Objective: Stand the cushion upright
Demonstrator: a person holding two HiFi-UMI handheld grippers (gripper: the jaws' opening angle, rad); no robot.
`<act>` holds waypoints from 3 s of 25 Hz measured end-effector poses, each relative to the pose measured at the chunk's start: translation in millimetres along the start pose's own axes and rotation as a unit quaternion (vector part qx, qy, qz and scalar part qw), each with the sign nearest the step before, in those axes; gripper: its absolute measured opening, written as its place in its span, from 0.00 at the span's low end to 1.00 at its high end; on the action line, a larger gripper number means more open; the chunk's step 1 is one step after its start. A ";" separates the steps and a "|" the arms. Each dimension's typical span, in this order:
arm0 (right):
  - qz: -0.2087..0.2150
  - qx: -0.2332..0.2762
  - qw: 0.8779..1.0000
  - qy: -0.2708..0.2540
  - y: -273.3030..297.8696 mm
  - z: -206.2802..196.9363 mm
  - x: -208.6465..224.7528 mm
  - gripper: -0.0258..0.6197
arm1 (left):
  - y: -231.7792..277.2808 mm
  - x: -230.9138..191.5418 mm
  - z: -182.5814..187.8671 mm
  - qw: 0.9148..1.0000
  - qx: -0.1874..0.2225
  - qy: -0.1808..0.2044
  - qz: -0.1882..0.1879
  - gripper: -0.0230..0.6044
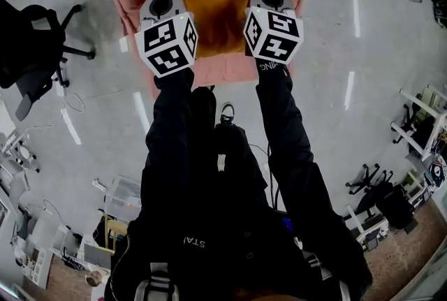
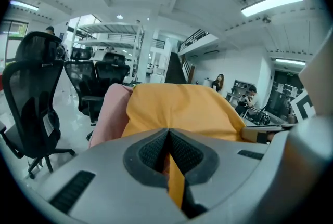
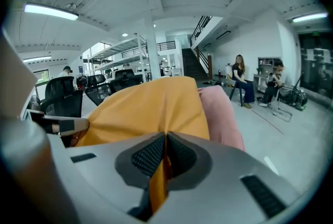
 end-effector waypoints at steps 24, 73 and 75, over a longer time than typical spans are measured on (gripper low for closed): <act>-0.005 -0.112 0.994 0.015 1.9 -111.3 19.9 0.24 | 3.8 -13.4 -103.7 0.992 -0.121 0.018 0.002 0.07; 0.068 0.220 0.970 -0.083 -510.1 134.8 -123.4 0.06 | -472.6 158.1 132.0 0.979 0.152 0.066 -0.118 0.04; 0.068 0.221 0.969 -0.083 -507.5 136.7 -124.7 0.06 | -471.2 155.4 134.1 0.979 0.155 0.066 -0.116 0.04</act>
Point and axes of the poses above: the fingertips, and each gripper's own axes: y forward along the fingers, x to its right, z out of its top, the point moved 3 cm from there along -y, backward along the fingers, and after that the axes turned 7 degrees about x, right-handed, at the moved point
